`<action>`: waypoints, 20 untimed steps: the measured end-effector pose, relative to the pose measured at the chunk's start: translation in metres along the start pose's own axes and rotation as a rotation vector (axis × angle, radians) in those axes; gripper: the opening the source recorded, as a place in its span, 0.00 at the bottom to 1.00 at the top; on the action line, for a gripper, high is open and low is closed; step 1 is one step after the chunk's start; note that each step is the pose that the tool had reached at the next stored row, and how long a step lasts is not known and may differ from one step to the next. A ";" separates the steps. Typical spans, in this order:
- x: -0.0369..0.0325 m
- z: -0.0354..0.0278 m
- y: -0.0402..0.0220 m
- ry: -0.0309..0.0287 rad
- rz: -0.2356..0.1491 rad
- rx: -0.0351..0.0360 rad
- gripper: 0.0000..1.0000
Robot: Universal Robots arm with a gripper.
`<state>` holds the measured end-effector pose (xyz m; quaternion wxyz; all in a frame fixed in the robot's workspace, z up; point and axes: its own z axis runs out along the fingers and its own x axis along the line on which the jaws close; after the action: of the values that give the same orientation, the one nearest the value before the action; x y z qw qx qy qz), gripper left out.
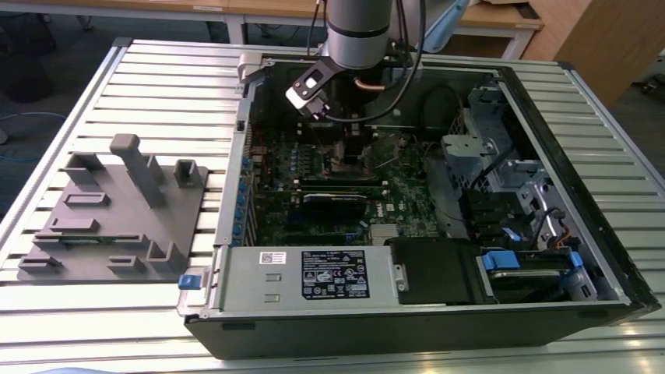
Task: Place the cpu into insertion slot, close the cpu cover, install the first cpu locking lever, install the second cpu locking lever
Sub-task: 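Place the cpu into insertion slot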
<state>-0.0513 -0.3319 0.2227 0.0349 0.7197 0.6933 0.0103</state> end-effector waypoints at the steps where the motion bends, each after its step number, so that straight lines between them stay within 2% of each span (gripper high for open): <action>1: 0.0001 0.0001 0.0000 0.0017 0.000 0.0000 0.54; 5: 0.0001 0.0004 0.0000 0.0036 -0.005 -0.0001 0.54; 10: 0.0001 0.0011 -0.0001 0.0052 -0.033 -0.0009 0.54; 20: 0.0002 0.0041 -0.0003 0.0052 -0.035 -0.0009 0.54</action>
<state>-0.0513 -0.3318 0.2186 0.0336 0.7075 0.7058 0.0119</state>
